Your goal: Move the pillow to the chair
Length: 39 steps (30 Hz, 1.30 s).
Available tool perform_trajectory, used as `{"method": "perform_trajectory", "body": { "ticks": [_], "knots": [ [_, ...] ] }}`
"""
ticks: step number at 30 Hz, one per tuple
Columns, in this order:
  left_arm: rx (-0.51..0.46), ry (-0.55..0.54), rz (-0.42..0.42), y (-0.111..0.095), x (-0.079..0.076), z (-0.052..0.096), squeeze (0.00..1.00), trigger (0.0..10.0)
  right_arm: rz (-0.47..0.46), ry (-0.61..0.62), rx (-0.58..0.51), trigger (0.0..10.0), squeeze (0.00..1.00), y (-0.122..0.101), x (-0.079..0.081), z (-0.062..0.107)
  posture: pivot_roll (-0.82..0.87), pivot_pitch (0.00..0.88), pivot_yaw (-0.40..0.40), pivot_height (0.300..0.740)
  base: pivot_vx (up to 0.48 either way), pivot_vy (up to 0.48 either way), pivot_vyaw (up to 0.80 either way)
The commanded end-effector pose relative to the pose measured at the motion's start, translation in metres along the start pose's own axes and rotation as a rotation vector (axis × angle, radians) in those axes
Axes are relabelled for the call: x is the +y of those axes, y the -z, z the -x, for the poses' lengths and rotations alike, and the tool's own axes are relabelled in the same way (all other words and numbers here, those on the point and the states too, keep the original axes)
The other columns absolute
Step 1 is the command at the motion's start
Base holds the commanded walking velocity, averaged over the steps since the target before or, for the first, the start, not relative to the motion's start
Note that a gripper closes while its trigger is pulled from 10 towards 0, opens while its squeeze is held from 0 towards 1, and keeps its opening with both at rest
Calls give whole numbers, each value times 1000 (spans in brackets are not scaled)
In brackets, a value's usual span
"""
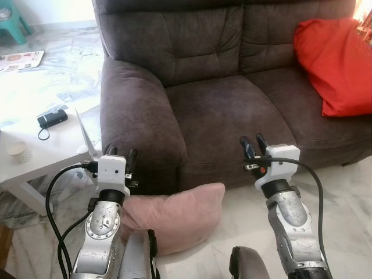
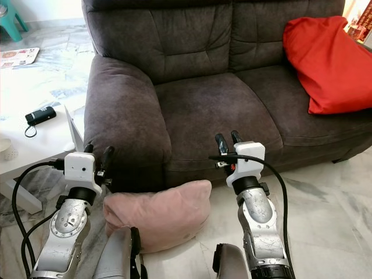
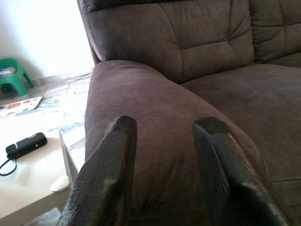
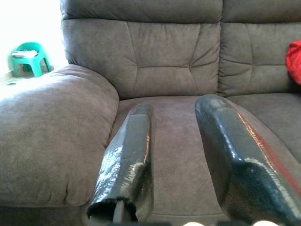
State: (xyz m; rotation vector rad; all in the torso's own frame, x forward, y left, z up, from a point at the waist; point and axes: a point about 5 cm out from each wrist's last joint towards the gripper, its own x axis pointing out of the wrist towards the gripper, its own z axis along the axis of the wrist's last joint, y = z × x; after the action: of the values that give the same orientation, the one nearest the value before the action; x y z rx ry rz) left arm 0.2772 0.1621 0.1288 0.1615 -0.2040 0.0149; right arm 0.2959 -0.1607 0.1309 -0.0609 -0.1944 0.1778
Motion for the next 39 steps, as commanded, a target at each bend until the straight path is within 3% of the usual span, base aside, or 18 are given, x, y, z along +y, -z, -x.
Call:
{"method": "perform_trajectory", "body": {
  "ticks": [1, 15, 27, 39],
  "knots": [
    [1, -1, -2, -1, 1, 0, 0, 10000, 7, -14, -11, 10000, 0, -1, 2, 2, -6, 89, 15, 578, 0, 0, 600],
    [2, -2, -2, 0, 1, 0, 0, 10000, 13, -43, -12, 10000, 0, -1, 6, 1, -5, 87, 14, 578, 0, 0, 773],
    [12, 31, 16, 2, -2, 1, 0, 10000, 11, -20, 0, 10000, 0, 2, 2, 1, -5, 85, 16, 578, 0, 0, 0],
    [68, 139, 37, 11, -14, 6, 0, 10000, -11, 79, 27, 10000, 0, 6, -9, 0, 0, 87, 14, 578, 0, 0, 0]
  ]
}}
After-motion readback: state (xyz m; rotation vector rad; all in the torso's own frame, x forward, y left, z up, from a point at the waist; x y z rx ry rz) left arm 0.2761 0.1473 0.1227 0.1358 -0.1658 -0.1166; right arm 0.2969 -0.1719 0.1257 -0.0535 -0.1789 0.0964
